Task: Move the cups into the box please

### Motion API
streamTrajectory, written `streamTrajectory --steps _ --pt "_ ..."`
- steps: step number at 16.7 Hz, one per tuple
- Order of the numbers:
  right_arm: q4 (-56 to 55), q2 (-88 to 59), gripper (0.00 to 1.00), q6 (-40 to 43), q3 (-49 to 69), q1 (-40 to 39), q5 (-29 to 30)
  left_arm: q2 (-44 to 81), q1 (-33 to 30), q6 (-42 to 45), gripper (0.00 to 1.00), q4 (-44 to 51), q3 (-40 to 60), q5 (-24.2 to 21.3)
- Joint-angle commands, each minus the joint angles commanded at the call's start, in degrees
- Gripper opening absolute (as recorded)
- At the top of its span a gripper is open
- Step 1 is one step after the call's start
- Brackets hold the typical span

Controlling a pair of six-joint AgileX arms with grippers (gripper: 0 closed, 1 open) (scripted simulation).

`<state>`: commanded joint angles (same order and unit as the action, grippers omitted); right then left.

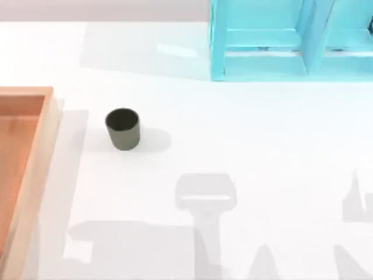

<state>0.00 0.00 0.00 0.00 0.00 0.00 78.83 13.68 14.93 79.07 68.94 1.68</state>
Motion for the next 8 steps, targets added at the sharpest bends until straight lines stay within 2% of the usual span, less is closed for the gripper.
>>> streamTrajectory --steps 8 --pt "0.00 0.00 1.00 0.00 0.00 0.00 0.00 0.67 1.86 1.65 0.00 -9.59 -8.47 -0.09"
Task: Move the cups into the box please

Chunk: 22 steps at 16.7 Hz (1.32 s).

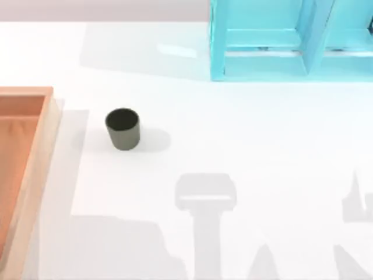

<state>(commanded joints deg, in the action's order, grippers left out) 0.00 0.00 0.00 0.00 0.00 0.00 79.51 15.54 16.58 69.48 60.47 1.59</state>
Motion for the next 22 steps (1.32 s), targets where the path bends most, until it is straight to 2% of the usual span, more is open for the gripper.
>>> streamTrajectory --steps 4,8,21,22 --pt "0.00 0.00 1.00 0.00 0.00 0.00 0.00 0.66 1.08 1.09 0.00 -5.12 -4.88 -0.05" --pt "0.00 0.00 1.00 0.00 0.00 0.00 0.00 0.71 1.16 1.15 0.00 -5.25 -4.98 -0.05" --pt "0.00 0.00 1.00 0.00 0.00 0.00 0.00 0.71 1.16 1.15 0.98 -5.25 -4.98 -0.05" --pt "0.00 0.00 1.00 0.00 0.00 0.00 0.00 0.71 1.16 1.15 1.00 -5.25 -4.98 -0.05"
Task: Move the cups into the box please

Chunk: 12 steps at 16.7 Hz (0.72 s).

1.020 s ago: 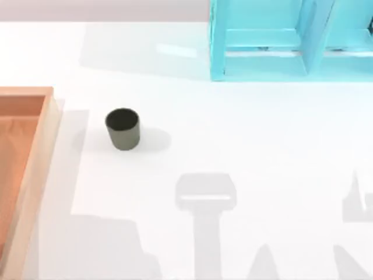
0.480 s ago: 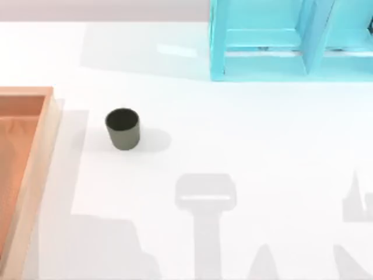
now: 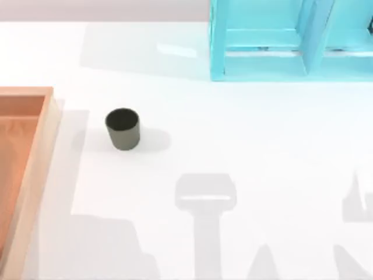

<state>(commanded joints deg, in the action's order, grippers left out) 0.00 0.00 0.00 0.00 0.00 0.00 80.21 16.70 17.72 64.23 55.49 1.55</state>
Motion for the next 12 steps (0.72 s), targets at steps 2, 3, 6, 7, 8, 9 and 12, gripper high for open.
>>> streamTrajectory --steps 2,3,6,7,8,9,12 --pt "0.00 0.00 1.00 0.00 0.00 0.00 0.00 0.00 0.00 0.00 1.00 0.00 0.00 0.00" --pt "0.00 0.00 1.00 0.00 0.00 0.00 0.00 0.00 0.00 0.00 1.00 0.00 0.00 0.00" --pt "0.00 0.00 1.00 0.00 0.00 0.00 0.00 0.00 0.00 0.00 1.00 0.00 0.00 0.00" --pt "0.00 0.00 1.00 0.00 0.00 0.00 0.00 0.00 0.00 0.00 1.00 0.00 0.00 0.00" --pt "0.00 0.00 1.00 0.00 0.00 0.00 0.00 -0.03 -0.05 0.00 1.00 0.01 0.02 0.00" --pt "0.00 0.00 1.00 0.00 0.00 0.00 0.00 0.05 -0.03 0.01 1.00 0.19 0.20 0.00" --pt "0.00 0.00 1.00 0.00 0.00 0.00 0.00 0.71 -0.01 0.05 1.00 4.33 4.33 0.05"
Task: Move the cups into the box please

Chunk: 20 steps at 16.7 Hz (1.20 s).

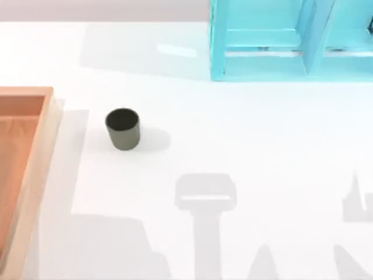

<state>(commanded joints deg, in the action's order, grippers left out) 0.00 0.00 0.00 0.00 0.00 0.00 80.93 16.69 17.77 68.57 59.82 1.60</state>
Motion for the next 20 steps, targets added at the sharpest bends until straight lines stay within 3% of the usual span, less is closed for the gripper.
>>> streamTrajectory --steps 6,14,20 --pt "0.00 0.00 1.00 0.00 0.00 0.00 0.00 -0.03 -0.24 -0.23 1.00 16.27 16.36 -0.01" --pt "0.00 0.00 1.00 0.00 0.00 0.00 0.00 0.22 -0.96 -0.76 1.00 18.21 19.22 0.02" --pt "0.00 0.00 1.00 0.00 0.00 0.00 0.00 15.97 -12.82 -11.33 1.00 19.85 35.59 -0.77"
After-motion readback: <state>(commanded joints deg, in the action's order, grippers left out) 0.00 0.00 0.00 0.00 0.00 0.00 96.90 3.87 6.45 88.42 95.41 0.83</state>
